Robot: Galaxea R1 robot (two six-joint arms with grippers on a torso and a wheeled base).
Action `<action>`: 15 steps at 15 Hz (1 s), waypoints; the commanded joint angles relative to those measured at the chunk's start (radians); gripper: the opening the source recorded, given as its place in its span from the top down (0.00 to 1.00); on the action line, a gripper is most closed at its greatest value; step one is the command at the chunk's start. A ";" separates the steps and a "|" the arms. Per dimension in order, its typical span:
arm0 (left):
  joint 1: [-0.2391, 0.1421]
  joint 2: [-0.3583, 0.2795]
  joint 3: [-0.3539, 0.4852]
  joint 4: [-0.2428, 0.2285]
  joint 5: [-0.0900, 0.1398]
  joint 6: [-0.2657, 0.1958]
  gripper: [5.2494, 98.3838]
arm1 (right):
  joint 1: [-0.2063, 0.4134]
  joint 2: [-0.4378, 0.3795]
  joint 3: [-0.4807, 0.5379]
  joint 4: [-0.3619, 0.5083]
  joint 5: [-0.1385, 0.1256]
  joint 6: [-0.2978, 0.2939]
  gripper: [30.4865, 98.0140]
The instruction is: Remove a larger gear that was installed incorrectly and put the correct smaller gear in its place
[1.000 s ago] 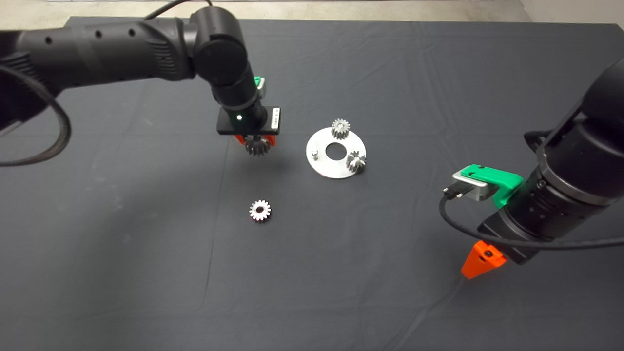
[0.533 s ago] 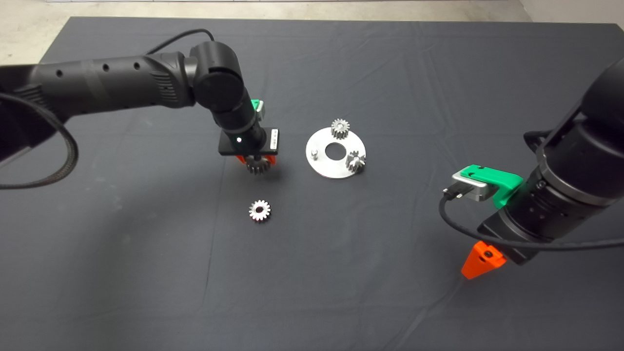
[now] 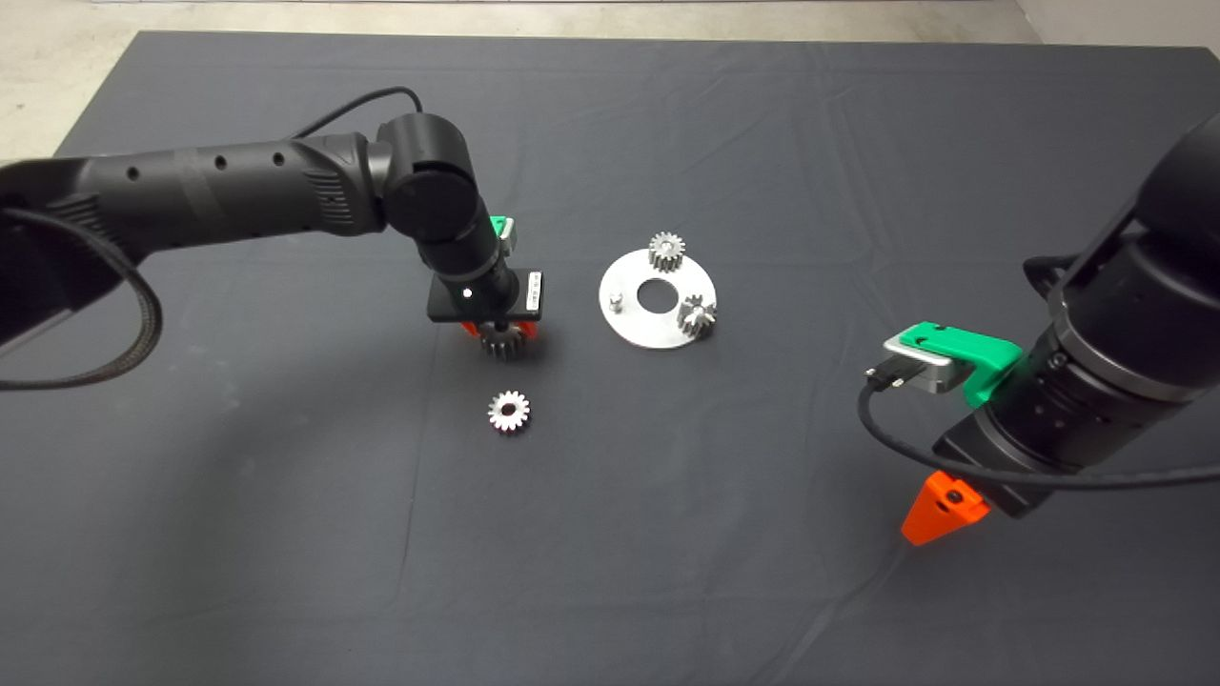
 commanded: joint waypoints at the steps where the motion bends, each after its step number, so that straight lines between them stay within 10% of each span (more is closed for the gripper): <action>1: -0.022 -0.001 0.004 0.005 -0.017 0.008 0.58 | 0.025 0.000 0.007 0.011 -0.106 -0.002 0.00; 11: -0.025 -0.008 0.019 0.005 -0.033 0.002 0.49 | 0.025 -0.001 0.008 0.013 -0.105 -0.002 0.00; 15: -0.055 -0.068 0.189 0.027 0.075 -0.101 0.43 | 0.024 0.000 0.008 0.013 -0.105 -0.002 0.00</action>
